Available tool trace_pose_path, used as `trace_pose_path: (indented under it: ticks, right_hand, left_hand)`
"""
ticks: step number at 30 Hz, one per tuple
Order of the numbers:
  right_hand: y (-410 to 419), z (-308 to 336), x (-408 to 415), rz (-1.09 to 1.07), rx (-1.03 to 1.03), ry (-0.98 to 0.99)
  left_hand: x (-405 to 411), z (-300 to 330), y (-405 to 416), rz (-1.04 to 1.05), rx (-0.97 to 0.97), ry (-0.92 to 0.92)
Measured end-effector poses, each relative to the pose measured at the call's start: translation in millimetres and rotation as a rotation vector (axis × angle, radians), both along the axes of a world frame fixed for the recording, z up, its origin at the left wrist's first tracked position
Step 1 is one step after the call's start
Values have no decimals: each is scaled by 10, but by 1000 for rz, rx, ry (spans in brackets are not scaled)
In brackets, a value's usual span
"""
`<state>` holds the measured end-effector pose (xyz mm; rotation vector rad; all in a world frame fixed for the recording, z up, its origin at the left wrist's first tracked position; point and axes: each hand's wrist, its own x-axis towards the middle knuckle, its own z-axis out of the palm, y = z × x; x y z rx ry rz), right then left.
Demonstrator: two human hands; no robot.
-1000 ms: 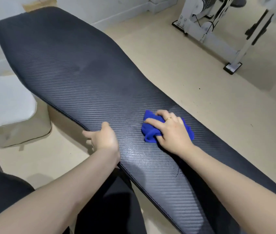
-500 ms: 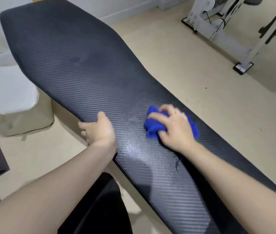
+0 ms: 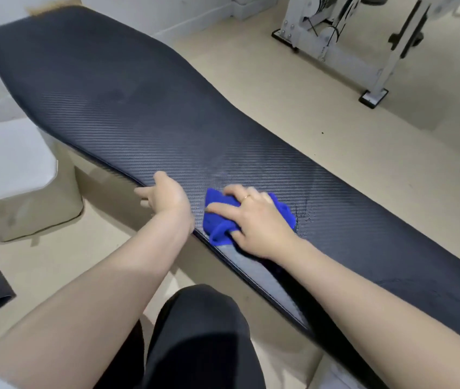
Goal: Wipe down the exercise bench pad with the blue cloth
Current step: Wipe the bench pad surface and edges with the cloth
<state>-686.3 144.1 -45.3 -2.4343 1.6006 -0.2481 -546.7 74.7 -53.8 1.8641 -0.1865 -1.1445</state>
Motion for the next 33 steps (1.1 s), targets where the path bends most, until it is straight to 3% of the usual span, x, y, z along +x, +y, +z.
trace_pose_path:
  ticks: [4, 6, 10, 12, 13, 18, 20, 26, 33]
  right_hand:
    - [-269, 15, 19, -444, -52, -1]
    - [-29, 18, 159, -378, -42, 18]
    - [712, 22, 260, -39, 29, -56]
    - [765, 27, 94, 30, 88, -37]
    - [712, 22, -4, -33, 102, -39]
    - [359, -44, -333, -646, -48, -22]
    - [493, -38, -235, -640, -49, -1]
    - [1110, -39, -56, -299, 65, -65]
    - [424, -32, -409, -788, -27, -100]
  left_hand:
    - [128, -34, 279, -93, -43, 155]
    - [128, -9, 520, -168, -3, 180]
    - [13, 117, 862, -277, -4, 398]
    - [-68, 191, 949, -287, -36, 396]
    - [-107, 194, 981, -305, -44, 383]
    - [-244, 172, 1047, -380, -20, 361]
    - [-264, 211, 1025, -368, -15, 391]
    - [-342, 224, 951, -297, 38, 446]
    - [-452, 233, 892, -230, 123, 323]
